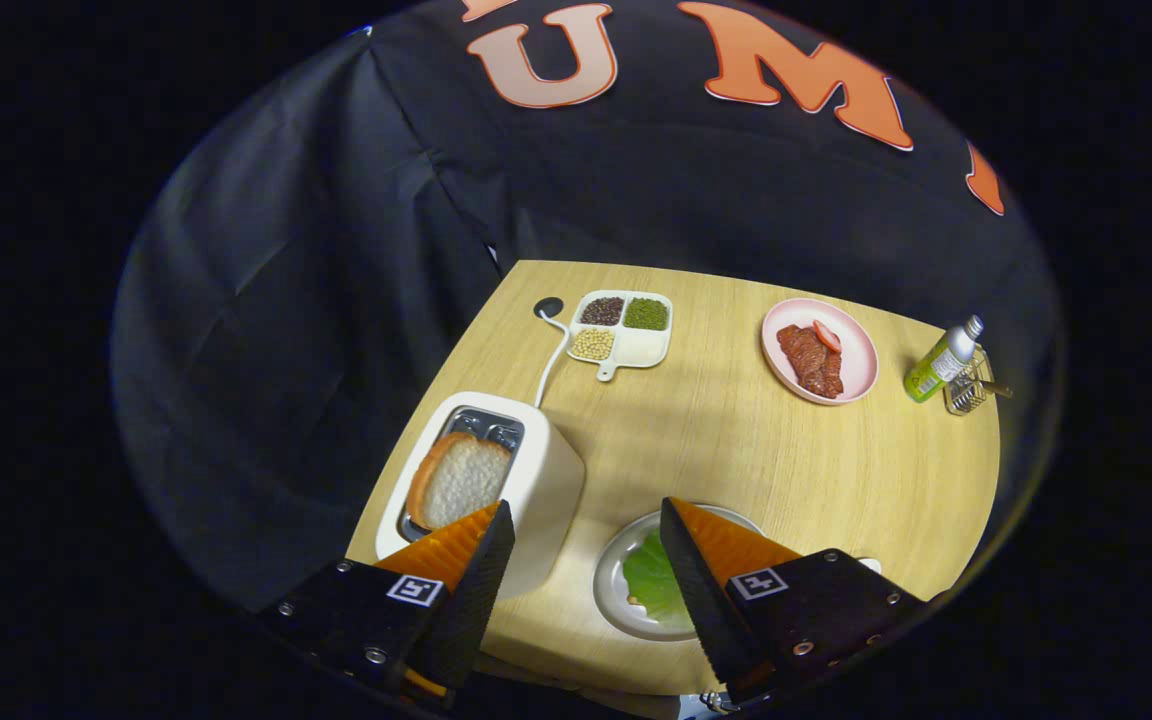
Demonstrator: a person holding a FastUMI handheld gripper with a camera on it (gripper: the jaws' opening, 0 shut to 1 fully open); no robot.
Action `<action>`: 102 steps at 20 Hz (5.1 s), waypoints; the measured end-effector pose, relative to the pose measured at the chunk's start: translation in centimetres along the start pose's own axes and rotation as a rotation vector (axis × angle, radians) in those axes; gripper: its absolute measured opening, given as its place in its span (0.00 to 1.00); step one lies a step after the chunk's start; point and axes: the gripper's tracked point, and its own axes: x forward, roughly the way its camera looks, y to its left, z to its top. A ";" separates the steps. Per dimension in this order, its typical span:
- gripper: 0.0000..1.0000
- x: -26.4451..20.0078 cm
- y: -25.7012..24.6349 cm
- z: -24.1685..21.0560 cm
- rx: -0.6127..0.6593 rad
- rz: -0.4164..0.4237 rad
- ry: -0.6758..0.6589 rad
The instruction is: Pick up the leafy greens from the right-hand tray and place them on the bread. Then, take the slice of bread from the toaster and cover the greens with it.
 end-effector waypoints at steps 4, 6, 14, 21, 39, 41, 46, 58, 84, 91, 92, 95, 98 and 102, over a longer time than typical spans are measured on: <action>0.89 0.8 4.6 0.7 -0.050 0.015 0.033; 0.89 1.2 6.6 1.3 -0.067 0.022 0.046; 0.86 5.4 8.2 0.1 -0.092 -0.076 0.204; 0.64 6.6 7.9 -1.6 -0.018 -0.110 0.307; 0.09 0.0 5.4 0.6 0.175 0.208 0.140; 0.09 -0.8 4.2 0.7 0.202 0.249 0.108; 0.08 -2.0 0.1 -1.0 0.262 0.306 0.075; 0.09 6.3 -9.4 -14.0 0.356 0.291 0.254; 0.72 -13.6 -21.8 2.4 0.082 -0.095 -0.584; 0.85 -24.8 -24.4 7.8 0.009 -0.285 -0.936; 0.85 -25.6 -24.5 8.0 -0.002 -0.305 -0.963; 0.85 -27.4 -24.0 8.8 -0.017 -0.334 -1.020; 0.85 -27.9 -23.5 9.1 -0.039 -0.334 -1.047; 0.86 -29.0 -23.3 9.6 -0.069 -0.352 -1.083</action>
